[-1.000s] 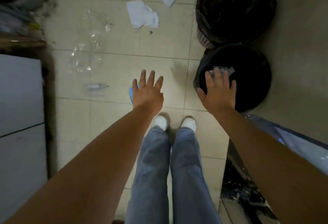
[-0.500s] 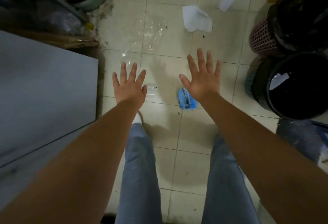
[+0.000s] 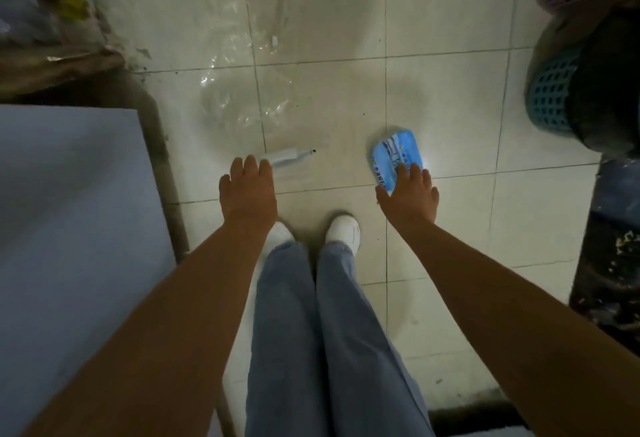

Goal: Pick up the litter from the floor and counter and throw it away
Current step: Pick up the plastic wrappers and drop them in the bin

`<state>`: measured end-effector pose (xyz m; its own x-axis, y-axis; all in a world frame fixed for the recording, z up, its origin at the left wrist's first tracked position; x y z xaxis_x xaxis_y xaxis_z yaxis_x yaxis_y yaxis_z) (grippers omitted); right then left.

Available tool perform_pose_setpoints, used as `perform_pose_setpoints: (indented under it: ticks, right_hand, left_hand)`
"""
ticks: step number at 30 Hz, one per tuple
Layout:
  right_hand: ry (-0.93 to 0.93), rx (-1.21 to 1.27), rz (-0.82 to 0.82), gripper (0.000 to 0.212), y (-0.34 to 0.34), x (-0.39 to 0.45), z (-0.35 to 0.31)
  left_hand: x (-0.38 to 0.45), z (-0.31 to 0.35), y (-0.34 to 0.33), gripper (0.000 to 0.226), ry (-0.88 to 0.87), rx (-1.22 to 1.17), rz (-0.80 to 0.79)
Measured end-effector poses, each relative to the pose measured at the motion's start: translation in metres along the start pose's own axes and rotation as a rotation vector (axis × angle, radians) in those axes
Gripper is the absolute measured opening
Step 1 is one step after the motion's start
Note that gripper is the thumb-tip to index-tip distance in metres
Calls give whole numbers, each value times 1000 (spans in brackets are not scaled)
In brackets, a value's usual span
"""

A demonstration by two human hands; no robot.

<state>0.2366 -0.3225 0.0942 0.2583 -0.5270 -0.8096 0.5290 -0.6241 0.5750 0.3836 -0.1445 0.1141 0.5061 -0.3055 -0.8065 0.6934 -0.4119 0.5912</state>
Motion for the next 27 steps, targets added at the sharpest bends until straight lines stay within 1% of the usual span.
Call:
perform_pose_setpoints:
  ticks: [4, 7, 10, 11, 13, 15, 17, 20, 23, 25, 27]
  right_hand:
    - [-93, 50, -4, 64, -59, 70, 7]
    - [-125, 54, 22, 65, -90, 116, 16]
    - [-176, 62, 108, 67, -109, 149, 24]
    - [-200, 65, 154, 66, -111, 158, 25]
    - [-271, 121, 229, 54, -113, 171, 32]
    - [-341, 173, 262, 40, -113, 182, 39]
    - [-349, 143, 264, 33, -114, 191, 40]
    - [-340, 167, 283, 35, -113, 196, 40]
    - [-322, 226, 326, 46, -105, 199, 37]
    - [-288, 223, 295, 53, -105, 204, 38]
    - [-282, 234, 257, 47, -104, 209, 44]
  left_hand:
    - [73, 16, -54, 42, -66, 57, -5]
    - [121, 29, -89, 38, -88, 94, -17]
    - [157, 38, -115, 36, -118, 143, -6]
    - [166, 40, -121, 35, -130, 162, 3]
    - [177, 41, -130, 32, -153, 192, 11]
    - [183, 40, -134, 30, -174, 212, 34]
    - [188, 36, -134, 28, -167, 217, 43]
    - [193, 32, -132, 28, -133, 208, 40]
    - [199, 33, -133, 27, -122, 223, 26]
    - [203, 34, -132, 24, -120, 211, 49]
    - [204, 36, -130, 22, -146, 214, 67]
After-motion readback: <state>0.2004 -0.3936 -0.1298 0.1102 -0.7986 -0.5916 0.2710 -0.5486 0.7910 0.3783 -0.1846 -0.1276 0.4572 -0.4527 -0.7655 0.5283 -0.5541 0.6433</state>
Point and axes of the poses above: each hand's wrist, its own x-axis towards the middle knuckle, its own y-axis out of the back of the hand, z = x × y, the point moved 6 cm from there along x, towards the middle knuckle, and after that the axes turned 5 degrees about -x, right-handed, at the moved point
